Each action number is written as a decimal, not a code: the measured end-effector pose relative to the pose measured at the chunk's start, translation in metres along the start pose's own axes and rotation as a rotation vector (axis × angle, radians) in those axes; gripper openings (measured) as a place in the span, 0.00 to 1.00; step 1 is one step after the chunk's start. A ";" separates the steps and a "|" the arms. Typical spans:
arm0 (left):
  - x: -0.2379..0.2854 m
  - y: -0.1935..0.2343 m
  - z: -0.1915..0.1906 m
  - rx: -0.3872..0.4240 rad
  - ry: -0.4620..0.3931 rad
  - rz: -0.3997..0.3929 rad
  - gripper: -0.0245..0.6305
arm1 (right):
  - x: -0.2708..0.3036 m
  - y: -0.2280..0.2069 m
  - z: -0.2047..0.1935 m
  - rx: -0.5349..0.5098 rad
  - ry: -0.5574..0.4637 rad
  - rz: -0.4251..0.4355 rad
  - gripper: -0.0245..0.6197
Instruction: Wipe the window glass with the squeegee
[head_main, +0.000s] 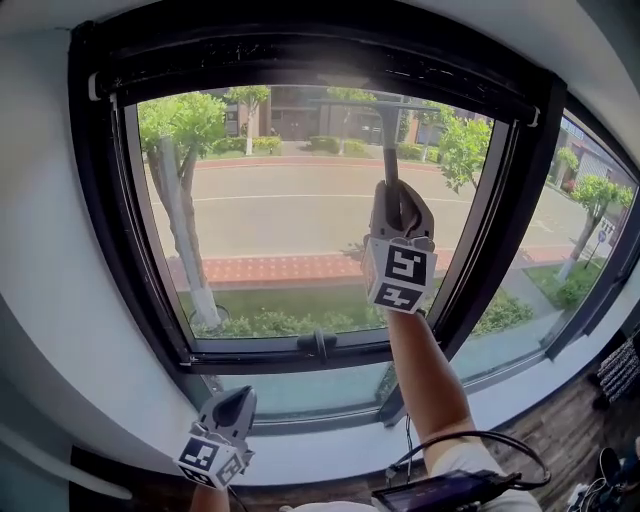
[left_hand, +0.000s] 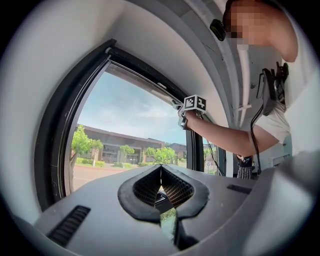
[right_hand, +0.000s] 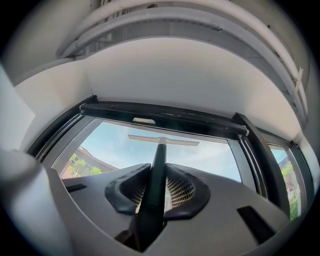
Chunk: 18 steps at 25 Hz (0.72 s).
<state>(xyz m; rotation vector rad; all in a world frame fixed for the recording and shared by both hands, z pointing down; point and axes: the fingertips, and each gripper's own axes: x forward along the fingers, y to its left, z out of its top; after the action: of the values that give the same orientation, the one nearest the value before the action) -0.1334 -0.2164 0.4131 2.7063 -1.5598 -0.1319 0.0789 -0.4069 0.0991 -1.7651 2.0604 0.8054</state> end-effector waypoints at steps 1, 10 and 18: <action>0.000 0.001 0.000 0.001 0.002 0.001 0.06 | 0.005 0.000 0.000 0.003 -0.003 0.001 0.19; 0.005 0.009 -0.002 0.007 0.025 -0.004 0.06 | 0.031 -0.005 0.005 0.037 -0.031 -0.012 0.19; 0.011 0.013 -0.003 0.003 0.026 -0.009 0.06 | 0.028 0.003 -0.003 0.084 -0.027 -0.010 0.19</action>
<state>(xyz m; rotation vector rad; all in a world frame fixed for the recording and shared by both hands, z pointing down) -0.1388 -0.2325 0.4163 2.7070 -1.5423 -0.0943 0.0715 -0.4307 0.0861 -1.7093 2.0351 0.7252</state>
